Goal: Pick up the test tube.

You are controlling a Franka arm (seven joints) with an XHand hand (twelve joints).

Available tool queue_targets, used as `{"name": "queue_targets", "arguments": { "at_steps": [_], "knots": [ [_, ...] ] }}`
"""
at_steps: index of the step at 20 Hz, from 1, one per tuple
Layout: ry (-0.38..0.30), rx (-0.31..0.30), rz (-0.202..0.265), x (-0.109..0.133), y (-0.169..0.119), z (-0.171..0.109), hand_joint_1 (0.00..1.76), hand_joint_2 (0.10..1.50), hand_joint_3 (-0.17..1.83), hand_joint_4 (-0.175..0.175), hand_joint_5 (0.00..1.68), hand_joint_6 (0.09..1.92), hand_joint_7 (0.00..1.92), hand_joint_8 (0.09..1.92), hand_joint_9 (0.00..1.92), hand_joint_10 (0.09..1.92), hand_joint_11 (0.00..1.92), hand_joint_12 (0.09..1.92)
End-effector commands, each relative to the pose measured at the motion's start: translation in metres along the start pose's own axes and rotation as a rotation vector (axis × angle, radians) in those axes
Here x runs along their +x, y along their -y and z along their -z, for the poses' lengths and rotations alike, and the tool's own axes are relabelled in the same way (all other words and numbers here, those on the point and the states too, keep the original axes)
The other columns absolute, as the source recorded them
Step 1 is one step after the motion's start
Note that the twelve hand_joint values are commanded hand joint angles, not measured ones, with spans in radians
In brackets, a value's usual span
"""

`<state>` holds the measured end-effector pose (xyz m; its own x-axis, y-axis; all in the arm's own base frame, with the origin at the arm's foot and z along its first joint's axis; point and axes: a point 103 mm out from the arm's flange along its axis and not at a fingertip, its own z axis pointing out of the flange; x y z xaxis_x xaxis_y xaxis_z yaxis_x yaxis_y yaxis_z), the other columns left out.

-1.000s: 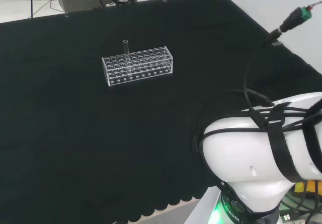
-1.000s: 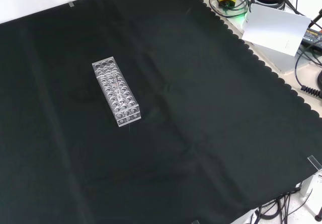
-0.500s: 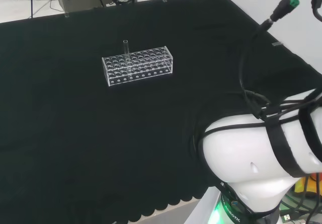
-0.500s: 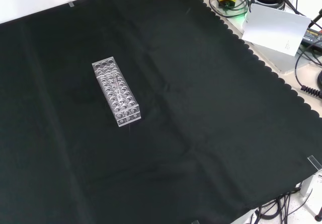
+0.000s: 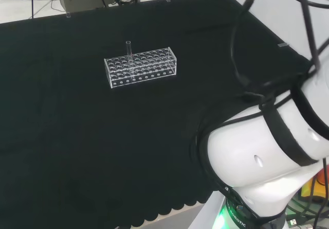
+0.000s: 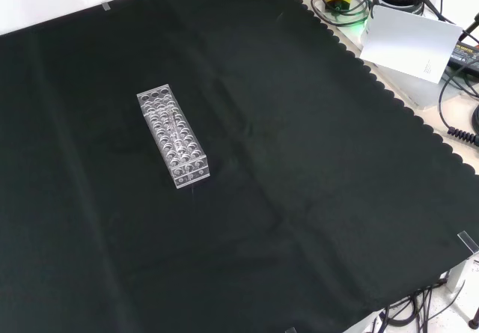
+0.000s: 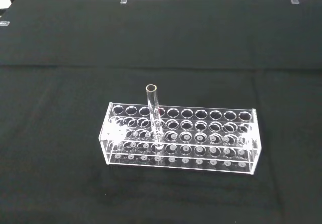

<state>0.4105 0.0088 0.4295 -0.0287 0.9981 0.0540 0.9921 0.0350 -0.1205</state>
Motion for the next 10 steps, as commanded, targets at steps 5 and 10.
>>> {"name": "queue_targets", "arguments": {
  "at_steps": [5,10],
  "knots": [
    [-0.03,0.068,0.04,0.0,-0.096,-0.027,0.73,0.86,0.28,-0.07,0.31,0.09,0.19,0.8,0.13,0.94,0.01,1.57],
    [-0.059,0.108,0.039,-0.002,-0.13,-0.043,0.74,0.86,0.29,-0.077,0.33,0.09,0.22,0.81,0.17,0.93,0.05,1.57]
  ]
}}
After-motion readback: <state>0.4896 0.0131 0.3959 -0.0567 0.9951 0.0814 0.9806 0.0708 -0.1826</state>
